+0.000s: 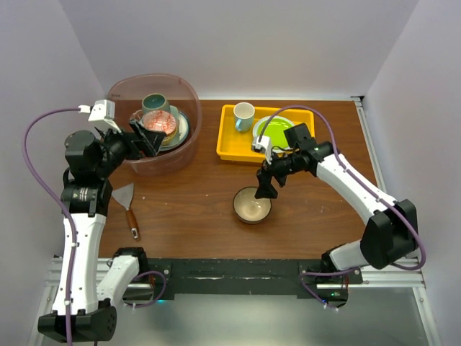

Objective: Place the mixed dishes into the plastic bin
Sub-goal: Pick up the bowl from the center of the board.

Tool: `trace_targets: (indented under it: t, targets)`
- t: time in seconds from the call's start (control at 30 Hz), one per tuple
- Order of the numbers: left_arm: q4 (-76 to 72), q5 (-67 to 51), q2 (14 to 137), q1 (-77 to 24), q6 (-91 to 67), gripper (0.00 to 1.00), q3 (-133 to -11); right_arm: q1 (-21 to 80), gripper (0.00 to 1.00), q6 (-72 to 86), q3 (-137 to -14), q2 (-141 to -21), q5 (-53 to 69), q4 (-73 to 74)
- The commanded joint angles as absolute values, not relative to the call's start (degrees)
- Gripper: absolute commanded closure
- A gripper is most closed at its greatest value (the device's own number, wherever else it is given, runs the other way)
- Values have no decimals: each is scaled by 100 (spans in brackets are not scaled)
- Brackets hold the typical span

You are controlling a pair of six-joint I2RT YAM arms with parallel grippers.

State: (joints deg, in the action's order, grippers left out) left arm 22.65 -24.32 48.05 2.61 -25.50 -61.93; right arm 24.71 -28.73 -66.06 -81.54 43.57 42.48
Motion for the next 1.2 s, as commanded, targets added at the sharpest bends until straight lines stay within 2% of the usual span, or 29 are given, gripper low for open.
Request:
trace_targets:
  t: [0.0,0.2,0.5,0.7,0.97,1.07,1.17]
  targets:
    - [1916,-2663,4746,299,-2672,0,-6126,2689,6,-3041,-6566,-8349,3824,4210]
    - [1881,-2804,4720,299,-2707,0,-6021,2953,6,-2787,-6451,-8578,2850,3894]
    - [1793,-3208,4772,299,-2777,0,-5748,2988,8,-2505,-6249,-8762,2013,3366]
    - [1767,-3331,4781,299,-2821,0,-5695,3128,15,-2443,-6091,-8868,1872,3208]
    - [1705,-3568,4843,299,-2962,0,-5590,3287,35,-2461,-5845,-8912,1617,2962]
    - [1679,-3638,4852,299,-3006,0,-5564,3296,46,-2452,-5783,-8947,1547,2874]
    - [1661,-3665,4869,299,-3041,0,-5528,3313,62,-2435,-5757,-8982,1494,2821]
